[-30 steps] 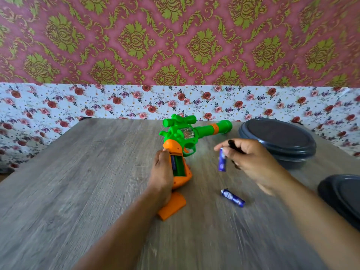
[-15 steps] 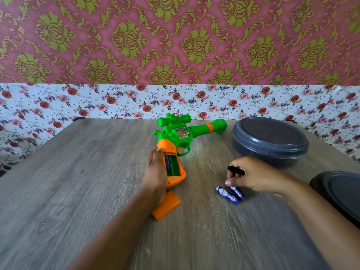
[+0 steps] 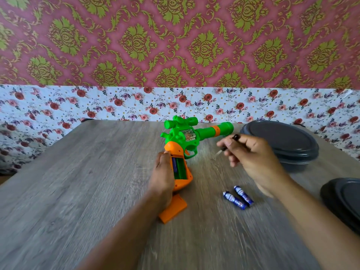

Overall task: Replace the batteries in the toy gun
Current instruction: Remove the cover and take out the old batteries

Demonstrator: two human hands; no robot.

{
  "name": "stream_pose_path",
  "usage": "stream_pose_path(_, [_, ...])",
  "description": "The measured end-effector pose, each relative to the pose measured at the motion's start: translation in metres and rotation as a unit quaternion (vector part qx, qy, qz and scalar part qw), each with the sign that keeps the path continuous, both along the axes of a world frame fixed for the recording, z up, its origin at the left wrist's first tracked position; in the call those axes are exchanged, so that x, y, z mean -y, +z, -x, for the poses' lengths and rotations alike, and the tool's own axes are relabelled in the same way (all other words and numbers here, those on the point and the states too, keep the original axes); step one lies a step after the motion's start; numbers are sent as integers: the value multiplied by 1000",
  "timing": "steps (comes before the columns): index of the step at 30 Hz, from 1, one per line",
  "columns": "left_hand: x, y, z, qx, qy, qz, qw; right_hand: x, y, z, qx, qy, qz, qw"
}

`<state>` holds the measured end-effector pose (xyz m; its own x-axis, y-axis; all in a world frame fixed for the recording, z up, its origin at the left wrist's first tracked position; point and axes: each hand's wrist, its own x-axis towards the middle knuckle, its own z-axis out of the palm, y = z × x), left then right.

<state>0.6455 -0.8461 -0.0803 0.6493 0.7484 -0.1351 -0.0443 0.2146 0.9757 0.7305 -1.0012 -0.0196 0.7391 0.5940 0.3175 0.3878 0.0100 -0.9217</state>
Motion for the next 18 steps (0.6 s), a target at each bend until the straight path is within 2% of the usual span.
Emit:
stream_pose_path(2, [0, 0, -1, -3, 0, 0, 1000, -14, -4, 13, -43, 55, -60, 996])
stream_pose_path(4, [2, 1, 0, 2, -2, -7, 1000, -26, -10, 22, -62, 87, -76, 991])
stream_pose_path(10, [6, 7, 3, 10, 4, -17, 1000, -42, -23, 28, -66, 77, -75, 992])
stream_pose_path(15, [6, 6, 2, 17, 16, -17, 1000, -40, -33, 31, 9, 82, 0, 997])
stream_pose_path(18, [4, 0, 0, 18, -2, -17, 1000, -37, -30, 30, -20, 88, -16, 996])
